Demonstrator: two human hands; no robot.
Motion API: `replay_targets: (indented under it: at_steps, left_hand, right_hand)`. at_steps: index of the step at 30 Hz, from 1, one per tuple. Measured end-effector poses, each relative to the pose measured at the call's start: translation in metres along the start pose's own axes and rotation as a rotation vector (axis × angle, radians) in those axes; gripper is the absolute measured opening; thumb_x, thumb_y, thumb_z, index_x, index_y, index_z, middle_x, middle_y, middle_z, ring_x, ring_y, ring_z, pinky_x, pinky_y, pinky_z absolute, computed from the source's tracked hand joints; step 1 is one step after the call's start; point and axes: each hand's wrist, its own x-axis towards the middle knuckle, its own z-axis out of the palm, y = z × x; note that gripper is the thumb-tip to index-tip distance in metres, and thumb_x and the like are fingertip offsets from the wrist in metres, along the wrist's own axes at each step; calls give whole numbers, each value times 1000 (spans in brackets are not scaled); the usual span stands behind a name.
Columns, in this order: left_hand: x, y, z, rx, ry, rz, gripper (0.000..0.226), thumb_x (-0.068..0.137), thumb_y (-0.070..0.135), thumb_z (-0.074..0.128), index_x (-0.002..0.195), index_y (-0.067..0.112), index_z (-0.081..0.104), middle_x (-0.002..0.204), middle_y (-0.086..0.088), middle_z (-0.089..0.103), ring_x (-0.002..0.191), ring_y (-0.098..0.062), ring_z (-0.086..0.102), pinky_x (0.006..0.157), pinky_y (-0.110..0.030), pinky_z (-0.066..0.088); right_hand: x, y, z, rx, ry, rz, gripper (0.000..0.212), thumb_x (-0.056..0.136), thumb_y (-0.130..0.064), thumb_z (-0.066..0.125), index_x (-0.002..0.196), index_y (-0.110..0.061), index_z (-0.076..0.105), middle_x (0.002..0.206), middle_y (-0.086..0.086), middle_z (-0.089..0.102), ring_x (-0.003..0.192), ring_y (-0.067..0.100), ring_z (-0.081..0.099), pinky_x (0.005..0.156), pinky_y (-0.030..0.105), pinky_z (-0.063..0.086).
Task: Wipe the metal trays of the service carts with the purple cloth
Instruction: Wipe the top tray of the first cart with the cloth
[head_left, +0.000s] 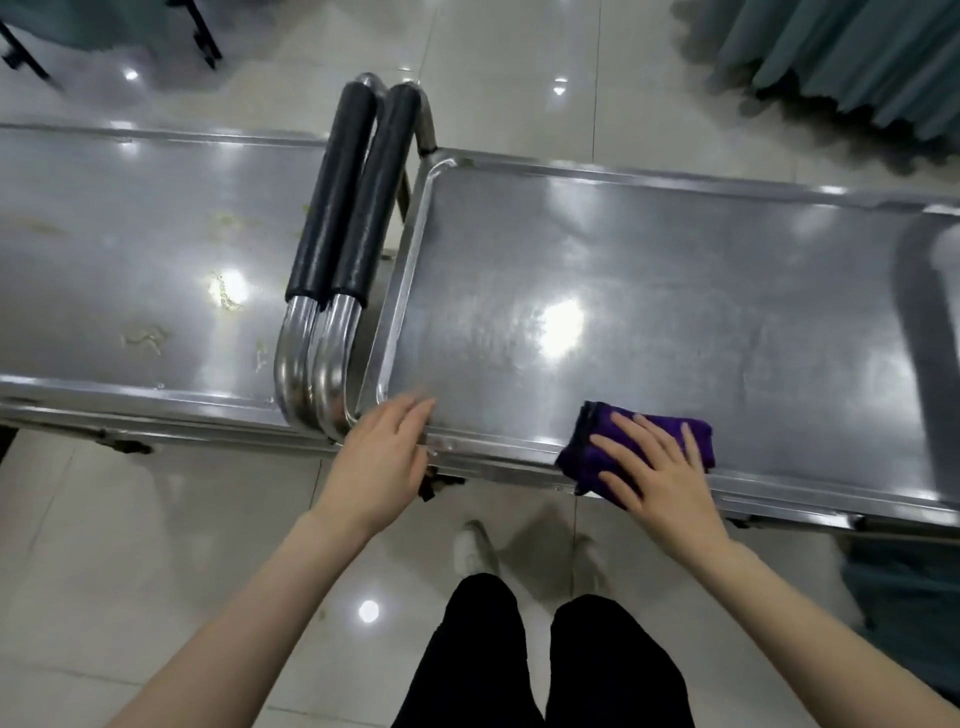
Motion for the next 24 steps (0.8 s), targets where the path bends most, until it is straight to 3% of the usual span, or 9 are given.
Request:
replay_targets:
  at_steps: [4,9,12,15,19,24]
  left_hand:
    - [4,-12,-11,-59,37,63,47,88,6,57,135,6,50,140,-11,49,131,-30,43,109,-43,37]
    - [11,-17,-34,-66,98,165,45,85,2,60,130,3,54,139,-14,49,135,-30,40,111,-40,36]
    - [27,-24,-55,3,156,226,42,87,5,57,129,3,55,138,-14,50,136,-29,38,111,-41,35]
    - [54,-32,-73,47,218,228,42,87,5,55,130,3,55,139,-14,50,138,-29,36,113,-42,32]
    - [104,-36,-82,108,186,204,51,87,7,58,137,5,49,146,-14,44,142,-29,29,119,-39,19]
    - [156,-39,-87,112,193,170,54,86,13,58,139,8,47,147,-12,42,143,-27,28,119,-38,17]
  right_hand:
    - [-2,-23,9,-45,7,207,48,93,-54,35,128,-33,61,144,1,50,133,26,40,114,60,16]
    - [74,-143,30,-18,18,-50,39,86,-49,59,122,-36,65,140,-2,54,129,28,50,107,64,27]
    - [121,-198,36,74,-72,-134,40,93,-47,50,132,-35,54,148,-4,44,139,27,36,113,63,11]
    - [120,-193,33,68,-135,-150,43,97,-47,41,138,-35,48,153,-4,36,144,24,27,116,61,10]
    - [65,-151,24,17,-22,-76,41,92,-47,48,130,-36,59,146,-5,48,135,22,44,114,58,22]
    - [55,-128,27,-45,-62,15,44,93,-50,41,132,-38,57,147,-5,46,135,22,44,109,56,23]
